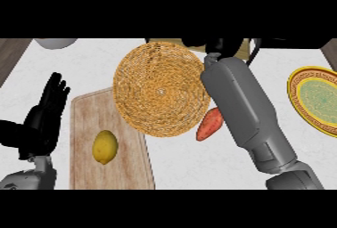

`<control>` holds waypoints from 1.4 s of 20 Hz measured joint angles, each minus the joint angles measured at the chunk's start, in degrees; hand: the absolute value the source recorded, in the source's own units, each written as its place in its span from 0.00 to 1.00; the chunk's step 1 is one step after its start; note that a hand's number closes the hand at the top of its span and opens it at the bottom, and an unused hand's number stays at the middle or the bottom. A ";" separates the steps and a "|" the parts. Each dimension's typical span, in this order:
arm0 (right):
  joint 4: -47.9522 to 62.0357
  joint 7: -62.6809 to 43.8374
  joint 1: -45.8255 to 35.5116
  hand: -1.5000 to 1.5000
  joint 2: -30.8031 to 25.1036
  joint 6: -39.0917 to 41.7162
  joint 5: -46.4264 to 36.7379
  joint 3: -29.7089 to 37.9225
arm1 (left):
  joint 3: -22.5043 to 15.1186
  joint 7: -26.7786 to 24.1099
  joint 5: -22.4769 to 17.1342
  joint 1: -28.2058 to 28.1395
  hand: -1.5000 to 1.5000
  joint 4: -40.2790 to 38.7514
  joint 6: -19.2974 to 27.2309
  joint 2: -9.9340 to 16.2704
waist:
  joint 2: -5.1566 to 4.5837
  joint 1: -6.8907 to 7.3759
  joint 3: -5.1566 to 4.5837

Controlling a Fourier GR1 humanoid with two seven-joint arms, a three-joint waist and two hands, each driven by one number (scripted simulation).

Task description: Pick the bell pepper from the placemat and place it in the tiered shelf

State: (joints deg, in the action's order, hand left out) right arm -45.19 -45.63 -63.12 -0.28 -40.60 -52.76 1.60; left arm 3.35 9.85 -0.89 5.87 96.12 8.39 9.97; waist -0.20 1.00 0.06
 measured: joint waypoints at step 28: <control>-74.91 -15.93 39.73 0.00 -9.13 18.79 1.33 2.69 | 0.92 -1.78 0.79 -4.41 0.50 1.72 -0.32 -0.92 | 0.67 -2.38 -0.05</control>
State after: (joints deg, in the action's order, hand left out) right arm -120.11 -61.56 -23.39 -9.41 -21.81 -51.43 4.29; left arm 4.27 8.08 -0.09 1.47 97.84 8.07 9.05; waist 0.48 -1.38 0.01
